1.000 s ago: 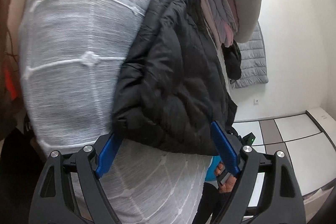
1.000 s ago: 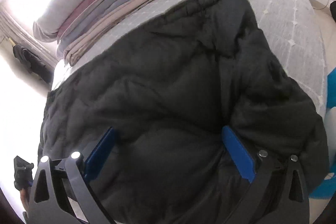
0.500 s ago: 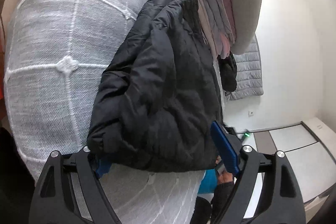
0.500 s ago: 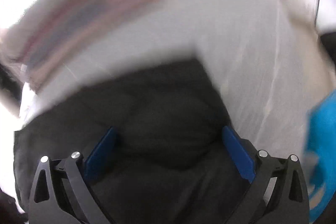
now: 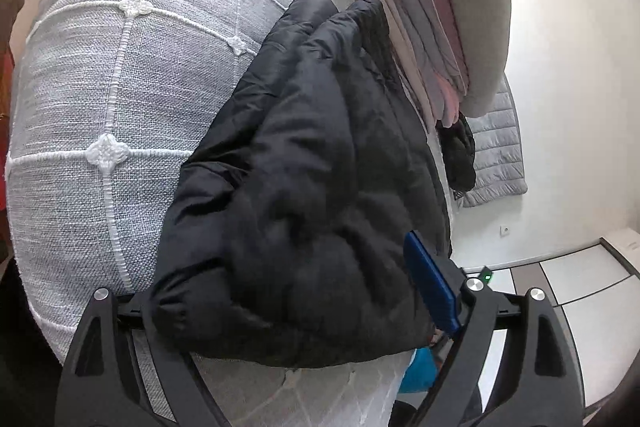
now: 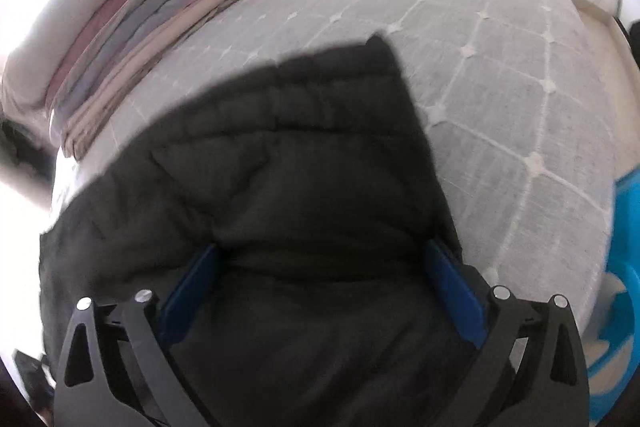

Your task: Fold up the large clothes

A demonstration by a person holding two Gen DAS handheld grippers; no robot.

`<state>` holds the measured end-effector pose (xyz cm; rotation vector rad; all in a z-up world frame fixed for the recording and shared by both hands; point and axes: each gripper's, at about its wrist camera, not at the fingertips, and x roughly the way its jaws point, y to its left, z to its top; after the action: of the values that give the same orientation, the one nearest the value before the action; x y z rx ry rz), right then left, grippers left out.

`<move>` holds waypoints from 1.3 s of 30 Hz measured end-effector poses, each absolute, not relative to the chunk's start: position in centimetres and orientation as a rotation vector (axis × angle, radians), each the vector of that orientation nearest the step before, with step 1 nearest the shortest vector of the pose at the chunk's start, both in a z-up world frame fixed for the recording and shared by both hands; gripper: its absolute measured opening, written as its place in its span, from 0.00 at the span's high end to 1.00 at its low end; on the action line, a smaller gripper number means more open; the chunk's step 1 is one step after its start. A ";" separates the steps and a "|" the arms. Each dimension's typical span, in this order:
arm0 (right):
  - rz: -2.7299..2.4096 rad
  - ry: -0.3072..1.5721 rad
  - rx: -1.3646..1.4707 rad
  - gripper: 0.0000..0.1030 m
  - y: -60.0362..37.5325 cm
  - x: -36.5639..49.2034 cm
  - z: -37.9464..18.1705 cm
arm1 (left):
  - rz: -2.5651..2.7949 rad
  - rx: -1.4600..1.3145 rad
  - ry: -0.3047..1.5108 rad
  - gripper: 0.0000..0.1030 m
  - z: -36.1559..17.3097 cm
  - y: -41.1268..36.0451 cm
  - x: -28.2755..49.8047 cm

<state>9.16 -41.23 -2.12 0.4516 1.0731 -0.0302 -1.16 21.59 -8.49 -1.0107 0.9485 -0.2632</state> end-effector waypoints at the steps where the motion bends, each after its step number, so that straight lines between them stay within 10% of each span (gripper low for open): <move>1: -0.009 1.035 0.455 0.05 -40.6 8.4 -1.2 | -0.265 -1.010 0.947 0.21 -8.6 21.9 -1.3; 13: 0.150 1.055 0.003 0.05 -27.1 7.2 -0.9 | -0.257 -0.993 0.926 0.27 -8.7 21.5 -2.4; 26: 0.047 0.724 0.438 0.05 -38.8 3.9 9.6 | -0.265 -1.016 0.939 0.27 -9.1 22.1 -2.3; 39: 0.016 0.980 0.539 0.05 -40.5 8.4 -0.6 | -0.271 -1.022 0.941 0.27 -9.3 22.4 -2.0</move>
<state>8.40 -40.50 -0.58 0.5393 0.9800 0.0157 -2.00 22.44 -9.29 -1.0215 0.9411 -0.2715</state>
